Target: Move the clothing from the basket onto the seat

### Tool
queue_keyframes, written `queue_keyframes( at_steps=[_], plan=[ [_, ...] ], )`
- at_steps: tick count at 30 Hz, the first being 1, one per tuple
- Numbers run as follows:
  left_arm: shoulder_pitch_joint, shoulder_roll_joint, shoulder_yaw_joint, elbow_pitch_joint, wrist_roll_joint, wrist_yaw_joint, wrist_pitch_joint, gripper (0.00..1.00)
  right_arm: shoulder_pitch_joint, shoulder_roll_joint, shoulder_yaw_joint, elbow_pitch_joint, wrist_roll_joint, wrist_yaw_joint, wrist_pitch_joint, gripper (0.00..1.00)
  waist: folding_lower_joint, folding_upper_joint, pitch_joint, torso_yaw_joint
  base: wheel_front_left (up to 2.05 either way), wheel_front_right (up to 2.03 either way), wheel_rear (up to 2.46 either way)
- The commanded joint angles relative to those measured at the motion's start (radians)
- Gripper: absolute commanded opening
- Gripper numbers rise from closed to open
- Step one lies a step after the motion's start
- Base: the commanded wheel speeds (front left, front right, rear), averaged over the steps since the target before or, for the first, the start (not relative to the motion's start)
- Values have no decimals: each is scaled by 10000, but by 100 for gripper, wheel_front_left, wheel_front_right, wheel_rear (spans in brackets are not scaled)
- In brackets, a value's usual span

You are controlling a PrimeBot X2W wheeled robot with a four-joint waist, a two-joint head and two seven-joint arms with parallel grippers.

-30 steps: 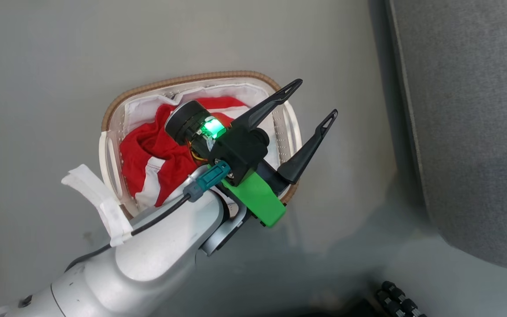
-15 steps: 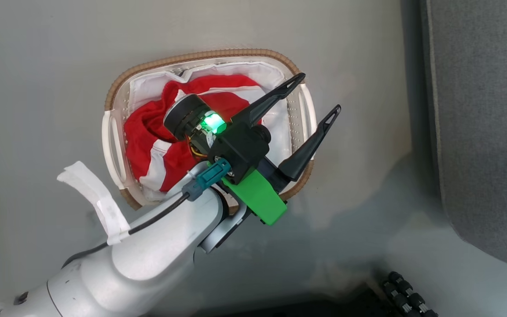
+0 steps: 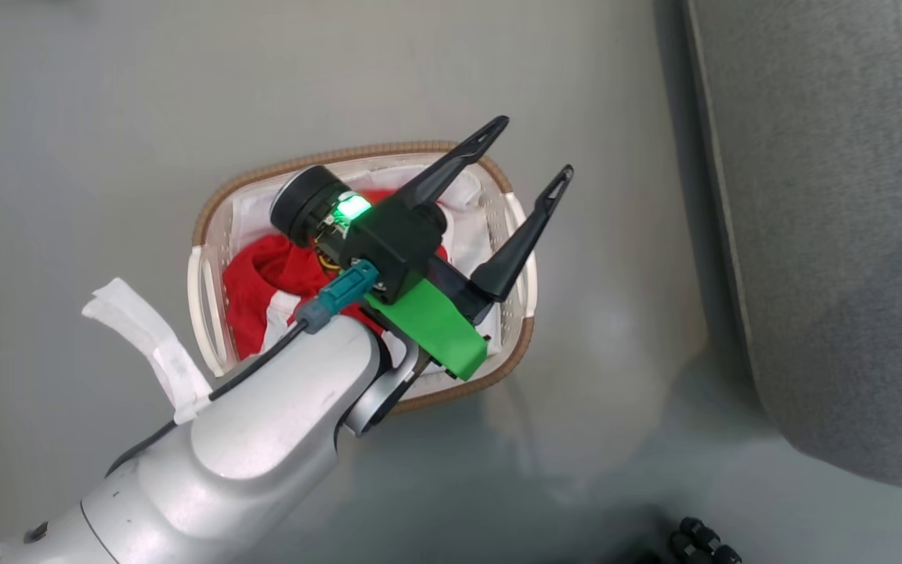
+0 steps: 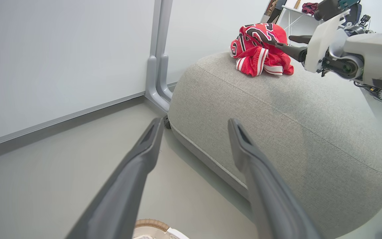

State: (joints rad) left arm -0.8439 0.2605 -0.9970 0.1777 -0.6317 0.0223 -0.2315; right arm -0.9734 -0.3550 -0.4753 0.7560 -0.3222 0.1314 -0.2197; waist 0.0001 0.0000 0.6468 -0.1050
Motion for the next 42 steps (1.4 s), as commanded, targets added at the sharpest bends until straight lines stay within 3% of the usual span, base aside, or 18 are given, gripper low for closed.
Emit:
queue_keyframes(
  at_steps=[1, 12, 19, 29, 36, 42],
  plan=[
    [233, -48, 115, 133, -145, 40, -101, 100, 168, 15, 113, -144, 127, -14, -33, 100, -1, 0, -887, -150, 0, 0, 0],
    [1302, -89, 1203, 962, -532, 102, -337, 100, 757, 425, 1343, -808, 1099, -14, 145, 100, -1, 0, -3046, 363, 0, 0, 0],
    [2943, 148, 2816, 1041, -193, 381, -341, 100, 2078, 1451, 1831, -1178, 2015, -14, 53, 100, -1, 0, -4326, 860, 0, 0, 0],
    [5307, 171, 4997, 751, 259, 548, -331, 100, 4524, 2753, 2649, -2173, 2890, -14, -312, 100, -1, 0, -5021, 1115, 0, 0, 0],
    [6697, -103, 6181, 737, 704, 504, -331, 100, 6117, 3004, 3469, -2865, 3269, -14, -452, 100, -1, 0, -5445, 1180, 0, 0, 0],
    [7617, -466, 6840, 692, 1137, 216, -332, 100, 7535, 3025, 4074, -3920, 4191, -14, -464, 100, -1, 0, -5789, 1299, 0, 0, 0]
  ],
)
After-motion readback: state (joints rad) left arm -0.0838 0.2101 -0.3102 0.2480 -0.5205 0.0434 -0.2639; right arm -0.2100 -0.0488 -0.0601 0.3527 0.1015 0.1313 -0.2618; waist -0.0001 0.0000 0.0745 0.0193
